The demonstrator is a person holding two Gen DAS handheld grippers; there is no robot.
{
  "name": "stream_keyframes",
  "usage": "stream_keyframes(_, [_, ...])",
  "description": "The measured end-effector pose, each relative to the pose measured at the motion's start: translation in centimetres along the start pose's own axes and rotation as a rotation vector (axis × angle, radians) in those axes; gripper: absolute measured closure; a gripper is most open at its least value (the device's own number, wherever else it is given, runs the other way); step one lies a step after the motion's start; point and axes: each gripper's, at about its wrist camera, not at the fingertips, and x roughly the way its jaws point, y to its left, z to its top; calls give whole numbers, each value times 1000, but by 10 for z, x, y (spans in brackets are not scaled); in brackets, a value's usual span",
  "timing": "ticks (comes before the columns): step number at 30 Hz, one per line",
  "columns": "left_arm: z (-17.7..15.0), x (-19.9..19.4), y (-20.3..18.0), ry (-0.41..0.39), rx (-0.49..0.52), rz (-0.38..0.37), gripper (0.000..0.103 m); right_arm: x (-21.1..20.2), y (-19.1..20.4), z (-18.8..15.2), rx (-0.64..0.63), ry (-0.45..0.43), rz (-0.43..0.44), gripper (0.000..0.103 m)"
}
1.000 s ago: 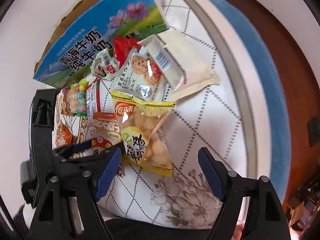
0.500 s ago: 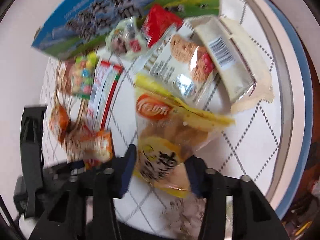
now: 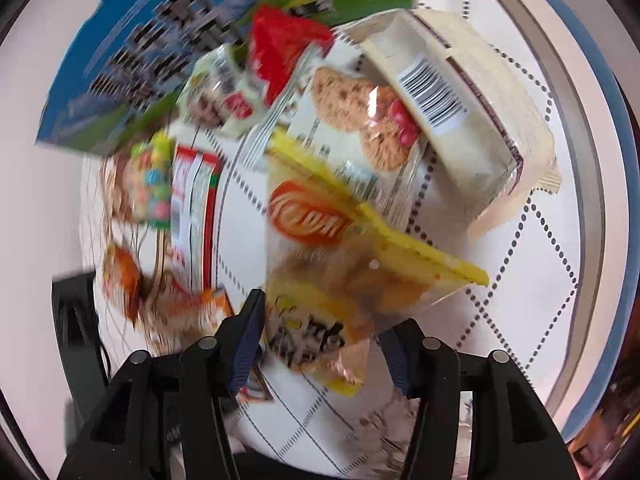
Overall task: Organize snacks
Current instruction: 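Grasp the orange seed bag with left tool while right tool grasps yellow cracker bag, then lower both bags into the cardboard box and open both tools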
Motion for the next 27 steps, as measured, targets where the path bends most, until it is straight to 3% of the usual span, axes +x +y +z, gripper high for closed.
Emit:
stream_keyframes(2, [1, 1, -1, 2, 0, -1, 38, -1, 0, 3, -7, -3, -10, 46])
stream_keyframes(5, [1, 0, 0, 2, 1, -5, 38, -5, 7, 5, -122, 18, -63, 56])
stream_keyframes(10, [-1, 0, 2, -2, 3, -14, 38, 3, 15, -13, -370, 197, -168, 57])
stream_keyframes(12, [-1, -1, 2, -2, 2, -12, 38, 6, 12, -18, -394, 234, -180, 56])
stream_keyframes(15, [-4, -6, -1, -18, 1, 3, 39, 4, 5, -20, -348, 203, -170, 51])
stream_keyframes(17, [-7, -11, -5, -42, 18, 10, 47, -5, -5, -22, -296, 162, -147, 51])
stream_keyframes(22, [-13, -22, -19, -87, 59, 35, 50, -8, -17, -36, -234, 84, -147, 50])
stream_keyframes(27, [-19, -48, -35, -147, 105, 31, 50, -12, -12, -36, -223, 54, -117, 64])
